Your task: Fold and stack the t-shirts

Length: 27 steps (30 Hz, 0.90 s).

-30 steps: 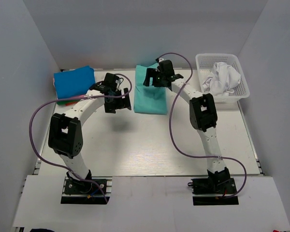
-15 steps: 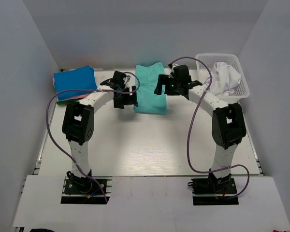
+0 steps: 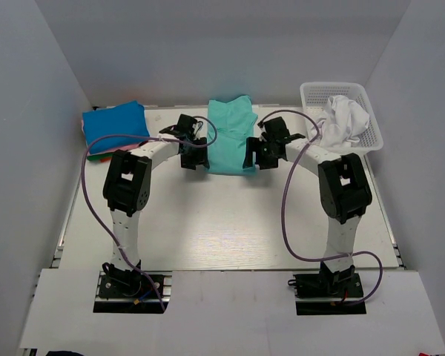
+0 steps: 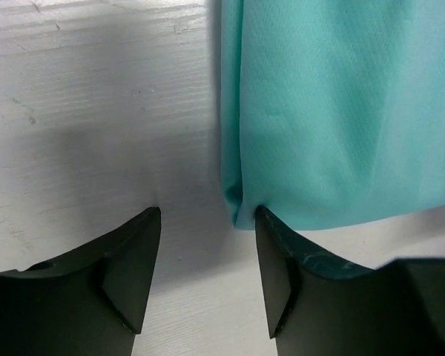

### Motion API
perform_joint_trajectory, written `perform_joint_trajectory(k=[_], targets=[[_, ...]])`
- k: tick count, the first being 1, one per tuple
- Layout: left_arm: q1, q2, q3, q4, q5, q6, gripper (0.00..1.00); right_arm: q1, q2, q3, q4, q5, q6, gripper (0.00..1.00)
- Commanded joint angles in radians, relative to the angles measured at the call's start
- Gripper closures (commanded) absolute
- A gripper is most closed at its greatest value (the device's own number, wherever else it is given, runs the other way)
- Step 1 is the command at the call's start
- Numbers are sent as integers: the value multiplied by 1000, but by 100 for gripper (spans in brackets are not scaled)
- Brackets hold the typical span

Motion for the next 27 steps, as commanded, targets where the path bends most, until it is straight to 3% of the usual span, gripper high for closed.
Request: perform_joint_trajectory(k=[1, 9, 11, 12, 13, 14, 15, 16, 20, 27], targets=[[-13, -1, -30, 17, -32, 15, 36, 3, 37, 5, 0, -18, 11, 23], [-65, 9, -75, 36, -99, 15, 56, 4, 91, 14, -3, -26, 14, 46], [-76, 9, -84, 26, -108, 15, 69, 3, 91, -1, 0, -26, 15, 54], [-76, 9, -84, 26, -108, 15, 76, 4, 91, -4, -3, -29, 15, 65], [-85, 9, -84, 17, -108, 15, 100, 4, 86, -6, -3, -35, 14, 73], [-85, 9, -84, 17, -108, 3, 100, 4, 79, -18, 0, -42, 15, 80], [-85, 9, -73, 8, -96, 3, 100, 6, 63, -23, 0, -43, 15, 95], [-85, 9, -73, 8, -96, 3, 100, 7, 60, -33, -1, -52, 17, 100], [-94, -153, -171, 8, -41, -27, 100, 6, -19, -75, -52, -98, -36, 100], [-125, -468, -398, -144, 56, -28, 100, 26, -351, -285, -294, -182, -84, 100]])
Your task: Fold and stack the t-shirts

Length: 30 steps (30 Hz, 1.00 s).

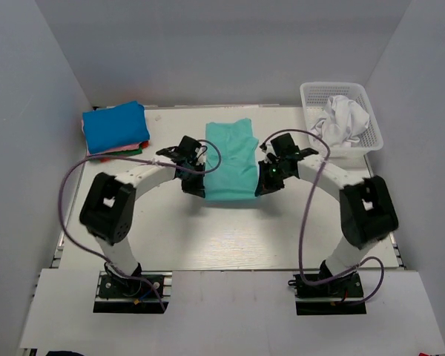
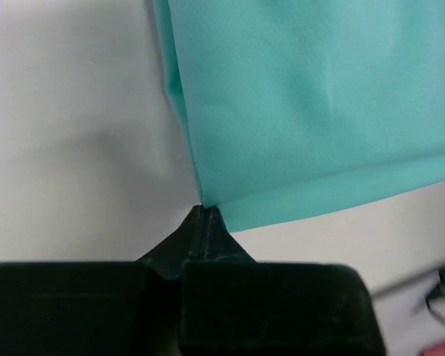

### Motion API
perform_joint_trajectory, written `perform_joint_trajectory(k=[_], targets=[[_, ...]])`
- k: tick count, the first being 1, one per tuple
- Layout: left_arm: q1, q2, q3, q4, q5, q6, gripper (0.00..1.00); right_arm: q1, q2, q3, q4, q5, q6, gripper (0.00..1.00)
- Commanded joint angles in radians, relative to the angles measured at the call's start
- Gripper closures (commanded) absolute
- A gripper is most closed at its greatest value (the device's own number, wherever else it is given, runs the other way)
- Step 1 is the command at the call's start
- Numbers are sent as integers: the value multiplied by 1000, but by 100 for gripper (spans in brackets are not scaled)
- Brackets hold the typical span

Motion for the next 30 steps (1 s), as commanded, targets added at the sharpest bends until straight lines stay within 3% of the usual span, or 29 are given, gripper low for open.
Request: perform_joint_trajectory(k=[1, 3, 6, 11, 14, 18, 22, 26, 30], targets=[[-13, -217, -77, -187, 60, -8, 100, 1, -236, -63, -253, -63, -59, 100], [-24, -333, -86, -261, 140, -31, 100, 7, -292, -80, -320, -117, -83, 100], [-24, -446, -45, -417, 234, -51, 100, 11, -415, -25, -551, -172, -102, 100], [-33, -482, 115, -552, 263, -82, 100, 3, -450, 89, -682, -221, -88, 100], [-33, -450, 169, -551, 225, -82, 100, -2, -424, 138, -676, -209, -73, 100], [-12, -417, 171, -406, 223, -94, 100, -23, -377, 167, -633, -180, -76, 100], [-3, -335, 231, -327, 119, -125, 100, -52, -311, 173, -576, -175, -94, 100], [-3, -240, 313, -345, 76, -134, 100, -71, -260, 137, -509, -356, -96, 100], [-3, -251, 301, -404, 53, -146, 100, -68, -295, 108, -486, -539, -134, 100]])
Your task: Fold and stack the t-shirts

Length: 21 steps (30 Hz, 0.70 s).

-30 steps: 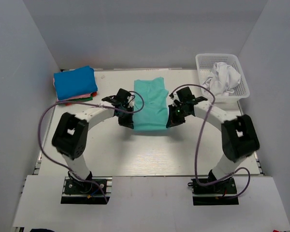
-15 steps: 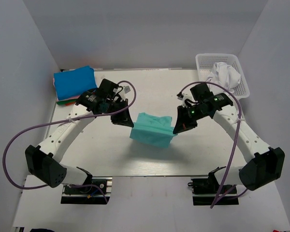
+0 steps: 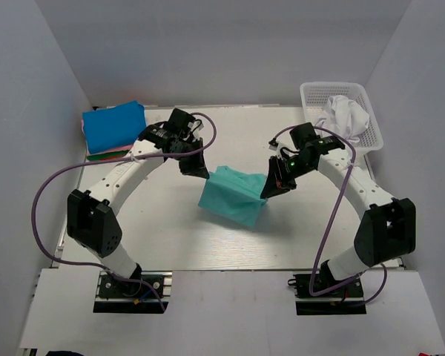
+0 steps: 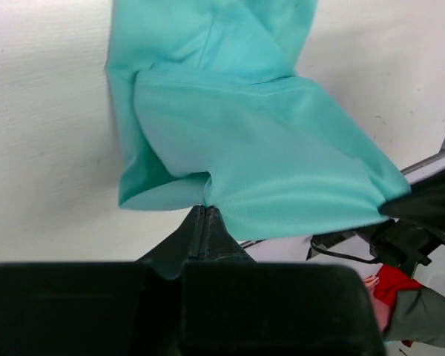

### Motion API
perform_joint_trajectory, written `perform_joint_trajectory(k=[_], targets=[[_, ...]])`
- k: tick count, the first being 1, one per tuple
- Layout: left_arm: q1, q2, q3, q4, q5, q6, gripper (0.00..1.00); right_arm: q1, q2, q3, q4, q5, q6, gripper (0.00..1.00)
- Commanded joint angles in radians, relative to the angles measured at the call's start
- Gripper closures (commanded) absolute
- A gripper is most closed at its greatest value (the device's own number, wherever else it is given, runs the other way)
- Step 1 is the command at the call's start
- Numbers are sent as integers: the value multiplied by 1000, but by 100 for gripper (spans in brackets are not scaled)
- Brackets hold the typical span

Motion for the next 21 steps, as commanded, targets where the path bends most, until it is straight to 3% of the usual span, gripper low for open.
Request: perform_joint_trajectory(k=[1, 7, 12, 17, 21], targets=[[12, -72, -4, -42, -65, -19, 100, 7, -72, -34, 12, -222, -66, 100], [12, -320, -205, -99, -65, -41, 100, 32, -123, -188, -20, -360, -185, 100], [1, -448, -429, -104, 15, -93, 100, 63, -122, -308, -19, -467, -293, 100], [-8, -503, -471, -124, -17, -117, 100, 53, -90, -457, 137, -576, -263, 100], [1, -514, -462, -101, -42, -126, 100, 41, -15, -442, 173, -623, -277, 100]])
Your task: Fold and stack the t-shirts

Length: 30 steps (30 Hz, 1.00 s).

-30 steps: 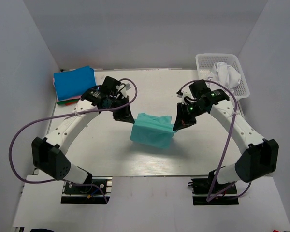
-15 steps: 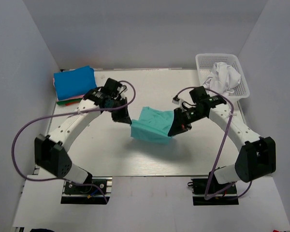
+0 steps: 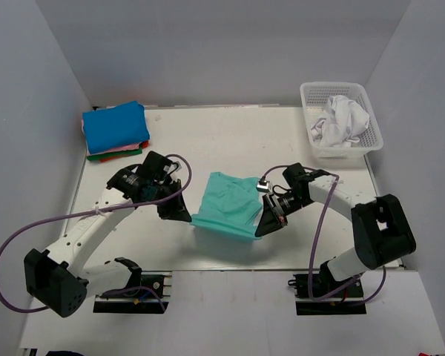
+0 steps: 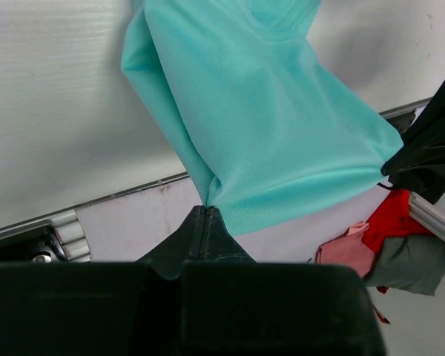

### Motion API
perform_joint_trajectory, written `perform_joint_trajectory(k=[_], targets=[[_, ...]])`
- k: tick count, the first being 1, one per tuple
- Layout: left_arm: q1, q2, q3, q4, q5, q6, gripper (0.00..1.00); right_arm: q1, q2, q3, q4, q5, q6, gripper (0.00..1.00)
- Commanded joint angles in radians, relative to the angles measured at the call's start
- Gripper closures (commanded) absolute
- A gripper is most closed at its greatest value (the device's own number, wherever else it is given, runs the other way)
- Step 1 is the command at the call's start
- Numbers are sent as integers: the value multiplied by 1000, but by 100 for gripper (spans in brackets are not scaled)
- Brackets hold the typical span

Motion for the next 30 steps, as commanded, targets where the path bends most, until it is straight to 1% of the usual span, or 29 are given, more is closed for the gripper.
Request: perform_joint_trajectory(k=[1, 5, 7, 9, 10, 12, 15, 17, 20, 22, 24, 25, 28, 30], targets=[[21, -39, 22, 17, -113, -3, 100, -20, 35, 58, 37, -71, -41, 100], [21, 21, 76, 52, -152, -3, 100, -40, 87, 143, 29, -45, -39, 100], [21, 62, 110, 110, -172, -3, 100, -51, 127, 177, 26, -38, -50, 100], [30, 96, 139, 152, -182, -3, 100, -62, 149, 198, 31, 4, -53, 100], [30, 114, 171, 165, -207, -3, 100, -69, 179, 237, 28, 11, -55, 100], [30, 180, 205, 179, -228, -15, 100, -89, 202, 275, 38, -6, -50, 100], [30, 275, 274, 198, -253, -15, 100, -115, 245, 329, 40, 11, -33, 100], [30, 318, 318, 225, -271, -15, 100, -138, 274, 338, 78, 3, -7, 100], [30, 410, 398, 213, -305, -4, 100, -158, 314, 363, 106, -31, 7, 100], [40, 485, 469, 203, -339, 7, 100, -177, 351, 422, 97, -25, 11, 100], [40, 538, 548, 202, -339, 7, 100, -189, 373, 447, 88, -23, 10, 100], [49, 589, 613, 180, -339, 7, 100, -195, 397, 497, 80, -26, 10, 100], [49, 642, 691, 160, -339, 29, 100, -197, 405, 565, 58, -16, 10, 100], [49, 642, 691, 193, -330, 51, 100, -200, 400, 573, 58, -14, 16, 100]])
